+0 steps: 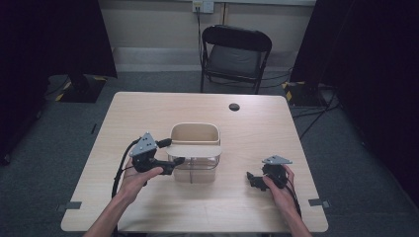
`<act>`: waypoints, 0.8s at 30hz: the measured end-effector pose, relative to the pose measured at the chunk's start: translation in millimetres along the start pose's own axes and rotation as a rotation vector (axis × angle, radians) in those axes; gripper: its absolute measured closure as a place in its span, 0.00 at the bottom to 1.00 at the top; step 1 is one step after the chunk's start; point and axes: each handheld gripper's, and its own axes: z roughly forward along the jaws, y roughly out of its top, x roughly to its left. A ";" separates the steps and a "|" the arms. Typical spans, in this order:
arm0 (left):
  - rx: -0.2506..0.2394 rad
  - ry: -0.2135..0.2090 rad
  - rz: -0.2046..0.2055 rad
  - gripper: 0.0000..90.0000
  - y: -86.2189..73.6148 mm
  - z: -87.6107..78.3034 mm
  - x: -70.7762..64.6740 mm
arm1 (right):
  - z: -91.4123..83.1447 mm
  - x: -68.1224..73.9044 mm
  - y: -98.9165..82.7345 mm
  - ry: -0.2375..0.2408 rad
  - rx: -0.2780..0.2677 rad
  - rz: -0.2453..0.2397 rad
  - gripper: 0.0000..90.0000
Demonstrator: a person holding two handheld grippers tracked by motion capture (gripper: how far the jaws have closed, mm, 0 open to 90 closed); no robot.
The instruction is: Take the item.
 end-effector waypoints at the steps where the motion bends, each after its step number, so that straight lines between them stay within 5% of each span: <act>1: 0.002 0.000 0.002 0.21 1.2 -0.3 0.0 | 0.0 0.0 0.0 0.000 0.000 0.000 0.13; 24: 0.010 -0.014 -0.014 0.29 7.8 4.2 2.6 | 0.0 0.0 0.0 0.000 0.000 0.000 0.13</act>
